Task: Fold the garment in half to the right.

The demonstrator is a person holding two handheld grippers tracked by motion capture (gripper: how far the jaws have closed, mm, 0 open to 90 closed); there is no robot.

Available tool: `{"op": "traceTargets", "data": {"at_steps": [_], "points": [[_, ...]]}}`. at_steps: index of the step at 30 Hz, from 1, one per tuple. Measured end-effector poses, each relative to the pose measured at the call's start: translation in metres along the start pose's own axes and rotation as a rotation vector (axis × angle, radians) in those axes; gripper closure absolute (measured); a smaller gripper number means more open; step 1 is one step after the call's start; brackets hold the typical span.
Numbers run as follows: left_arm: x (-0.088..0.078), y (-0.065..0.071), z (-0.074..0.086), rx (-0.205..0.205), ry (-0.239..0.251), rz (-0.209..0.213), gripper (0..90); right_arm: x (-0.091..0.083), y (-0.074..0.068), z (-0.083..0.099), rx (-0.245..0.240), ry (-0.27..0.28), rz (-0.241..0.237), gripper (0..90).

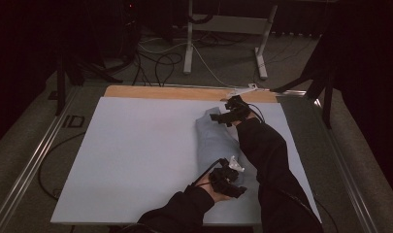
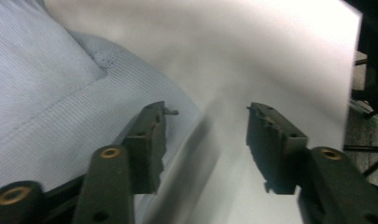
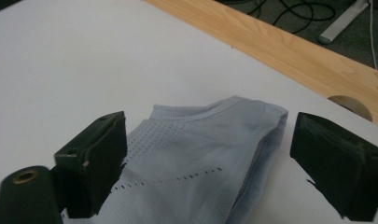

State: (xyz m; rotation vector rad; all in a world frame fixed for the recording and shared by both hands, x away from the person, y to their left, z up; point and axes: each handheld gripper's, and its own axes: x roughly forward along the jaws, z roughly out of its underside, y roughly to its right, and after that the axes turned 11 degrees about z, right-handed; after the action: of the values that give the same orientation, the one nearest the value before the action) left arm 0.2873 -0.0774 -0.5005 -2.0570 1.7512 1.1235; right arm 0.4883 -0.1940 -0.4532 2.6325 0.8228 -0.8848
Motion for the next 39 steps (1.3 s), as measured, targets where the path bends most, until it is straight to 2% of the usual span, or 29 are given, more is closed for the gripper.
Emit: {"op": "traceTargets", "data": {"at_steps": [3,6,8,11,14,19,21,25,26,27,30,31,32,33,35,39], "points": [[-0.016,-0.001,0.001,0.012,0.037,0.009,39.2,-0.002,0.002,0.001,-0.031,0.002,0.019,11.0],[-0.034,-0.003,0.003,0.023,0.087,0.014,35.3,-0.003,0.003,0.003,-0.038,0.003,0.031,11.0],[-0.046,-0.006,0.007,0.024,0.114,0.02,30.3,-0.003,0.004,0.005,-0.031,0.005,0.022,11.0],[-0.064,-0.01,0.014,0.055,0.155,0.015,18.9,-0.002,0.004,0.007,-0.037,-0.01,0.017,10.9],[-0.082,-0.015,0.02,0.059,0.203,0.02,14.6,0.0,0.004,0.008,-0.025,-0.013,0.015,11.0],[-0.107,-0.022,0.033,0.067,0.25,0.032,5.2,0.004,0.003,0.009,-0.004,-0.026,0.006,11.8],[-0.115,-0.024,0.04,0.07,0.251,0.027,0.7,0.006,0.002,0.009,-0.006,-0.034,-0.003,11.7],[-0.13,-0.03,0.058,0.05,0.289,0.025,0.4,0.011,0.002,0.01,0.012,-0.043,-0.004,11.5],[-0.13,-0.03,0.058,0.05,0.289,0.025,0.2,0.011,0.002,0.01,0.012,-0.043,-0.004,11.5],[-0.138,-0.032,0.072,0.035,0.312,0.007,0.2,0.014,0.002,0.011,0.019,-0.062,0.005,11.3],[-0.148,-0.034,0.088,0.028,0.327,-0.01,0.2,0.017,0.003,0.012,0.027,-0.067,0.019,15.1],[-0.148,-0.034,0.088,0.028,0.327,-0.01,0.2,0.017,0.003,0.012,0.027,-0.067,0.019,15.1],[-0.156,-0.033,0.102,0.037,0.334,-0.041,0.2,0.018,0.004,0.012,0.03,-0.07,0.024,16.3],[-0.159,-0.033,0.108,0.035,0.337,-0.055,0.2,0.019,0.008,0.012,0.051,-0.072,0.049,22.7],[-0.166,-0.033,0.12,0.031,0.346,-0.074,0.2,0.02,0.011,0.012,0.075,-0.073,0.062,29.9],[-0.176,-0.032,0.144,0.024,0.335,-0.126,0.2,0.022,0.014,0.01,0.094,-0.075,0.126,43.0]]}}
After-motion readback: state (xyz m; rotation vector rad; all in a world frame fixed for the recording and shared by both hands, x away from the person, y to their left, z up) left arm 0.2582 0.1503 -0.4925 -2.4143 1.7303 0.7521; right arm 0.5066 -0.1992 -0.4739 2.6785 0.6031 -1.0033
